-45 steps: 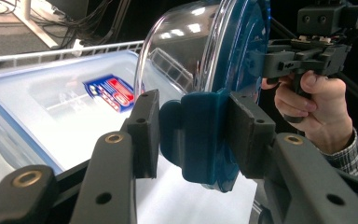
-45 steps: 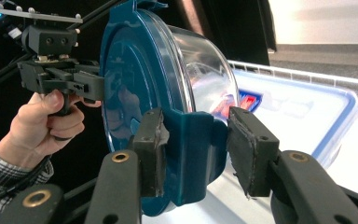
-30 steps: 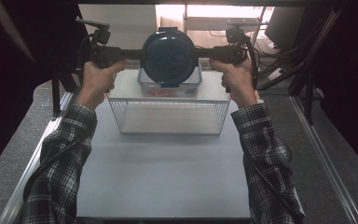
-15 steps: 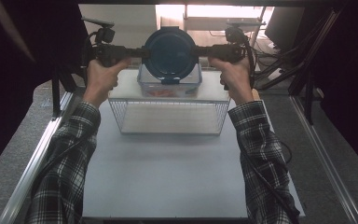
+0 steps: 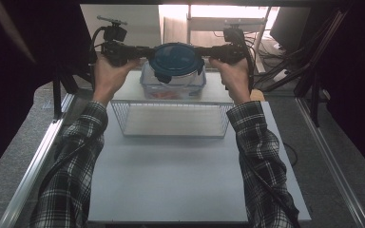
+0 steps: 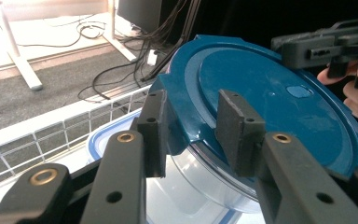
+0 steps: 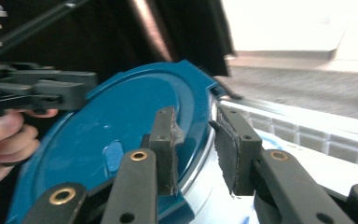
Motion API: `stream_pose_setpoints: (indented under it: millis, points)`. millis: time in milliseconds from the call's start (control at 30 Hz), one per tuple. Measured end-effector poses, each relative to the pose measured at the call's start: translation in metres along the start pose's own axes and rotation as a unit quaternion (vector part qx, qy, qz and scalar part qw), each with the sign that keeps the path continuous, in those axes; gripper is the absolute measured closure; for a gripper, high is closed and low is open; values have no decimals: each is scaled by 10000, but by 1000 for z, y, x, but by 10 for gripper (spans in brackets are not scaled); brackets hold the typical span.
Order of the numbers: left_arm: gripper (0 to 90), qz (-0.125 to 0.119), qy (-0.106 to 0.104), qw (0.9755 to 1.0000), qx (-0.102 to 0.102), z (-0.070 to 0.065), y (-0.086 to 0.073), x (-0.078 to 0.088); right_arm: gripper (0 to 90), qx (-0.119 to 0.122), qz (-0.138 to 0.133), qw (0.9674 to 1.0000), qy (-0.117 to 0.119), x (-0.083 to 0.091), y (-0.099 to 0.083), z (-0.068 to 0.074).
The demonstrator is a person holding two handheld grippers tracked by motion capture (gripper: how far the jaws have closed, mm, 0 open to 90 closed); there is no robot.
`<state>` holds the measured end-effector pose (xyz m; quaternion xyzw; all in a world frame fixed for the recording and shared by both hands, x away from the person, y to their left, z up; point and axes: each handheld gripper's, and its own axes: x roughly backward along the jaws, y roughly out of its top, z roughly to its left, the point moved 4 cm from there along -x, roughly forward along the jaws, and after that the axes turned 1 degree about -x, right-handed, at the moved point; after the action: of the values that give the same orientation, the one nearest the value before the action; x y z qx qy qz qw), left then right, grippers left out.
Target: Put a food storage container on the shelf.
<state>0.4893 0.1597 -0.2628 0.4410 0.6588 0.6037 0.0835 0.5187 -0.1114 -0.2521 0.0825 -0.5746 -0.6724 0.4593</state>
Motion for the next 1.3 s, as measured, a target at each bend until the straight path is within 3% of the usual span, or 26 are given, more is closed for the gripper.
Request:
stream_pose_setpoints:
  millis: [33,233,267,333,400,533,800,1033,1200,1267,1300]
  points:
    - [639,6,46,10000,-16,-1,-1,1,686,273,-86,9992,-275,5,2,6]
    - [638,-47,114,9999,77,-3,-3,2,797,594,-200,9976,-277,30,-1,21]
    - [637,-57,123,9998,114,-4,-3,3,855,650,-102,9978,-63,40,-9,28]
    - [636,-54,163,9998,117,-5,-4,4,876,743,-54,9972,11,43,-14,32]
    - [629,-85,213,9997,124,-7,-6,6,892,1010,203,9947,37,46,-32,40]
    - [624,-109,255,9995,129,-9,-7,7,893,1136,493,9923,47,37,-48,39]
    - [636,-197,235,9993,210,-9,-7,7,893,736,266,9969,36,28,-41,25]
    - [635,-237,329,9990,208,-9,-6,5,894,640,208,9976,-135,22,-36,19]
    - [634,-243,362,9989,146,-10,-6,6,893,606,195,9977,-214,19,-32,16]
    - [619,-215,392,9990,62,-12,-6,7,892,641,187,9975,-224,19,-33,16]
    - [591,-205,458,9987,-96,-15,-5,12,888,636,182,9976,-221,19,-34,16]
